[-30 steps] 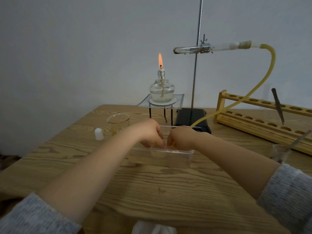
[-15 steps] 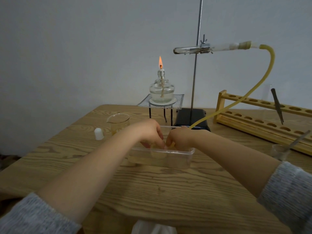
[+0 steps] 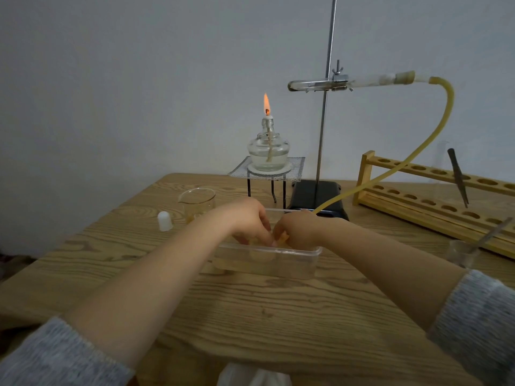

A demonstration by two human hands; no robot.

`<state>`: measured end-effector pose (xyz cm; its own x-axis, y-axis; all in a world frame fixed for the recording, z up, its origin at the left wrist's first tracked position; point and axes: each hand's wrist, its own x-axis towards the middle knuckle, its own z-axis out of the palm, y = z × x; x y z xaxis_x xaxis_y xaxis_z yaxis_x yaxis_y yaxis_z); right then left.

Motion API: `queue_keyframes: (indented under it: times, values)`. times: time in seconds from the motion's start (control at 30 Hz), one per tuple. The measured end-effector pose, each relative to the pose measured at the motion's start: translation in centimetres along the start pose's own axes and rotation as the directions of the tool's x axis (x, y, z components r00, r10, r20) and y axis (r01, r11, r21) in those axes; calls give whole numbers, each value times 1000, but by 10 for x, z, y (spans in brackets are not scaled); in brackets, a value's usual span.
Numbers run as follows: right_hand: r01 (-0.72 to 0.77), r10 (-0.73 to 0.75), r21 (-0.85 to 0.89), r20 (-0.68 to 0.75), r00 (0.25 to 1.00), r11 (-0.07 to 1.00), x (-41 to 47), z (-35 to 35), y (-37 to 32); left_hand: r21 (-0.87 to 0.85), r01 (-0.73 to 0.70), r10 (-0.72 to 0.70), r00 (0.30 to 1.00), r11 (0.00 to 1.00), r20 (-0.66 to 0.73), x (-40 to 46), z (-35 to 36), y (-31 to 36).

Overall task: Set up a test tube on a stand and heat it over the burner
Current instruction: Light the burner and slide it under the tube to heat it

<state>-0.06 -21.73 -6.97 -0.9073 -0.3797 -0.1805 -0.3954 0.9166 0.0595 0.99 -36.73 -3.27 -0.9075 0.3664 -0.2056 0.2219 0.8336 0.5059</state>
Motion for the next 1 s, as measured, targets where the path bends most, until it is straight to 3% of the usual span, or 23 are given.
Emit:
queue_keyframes:
  times: [1.0]
  values:
    - [-37,42,94,-49,998,995,1,1,-3,11,-2,3,1000,1000,-15,-5,-1,-2]
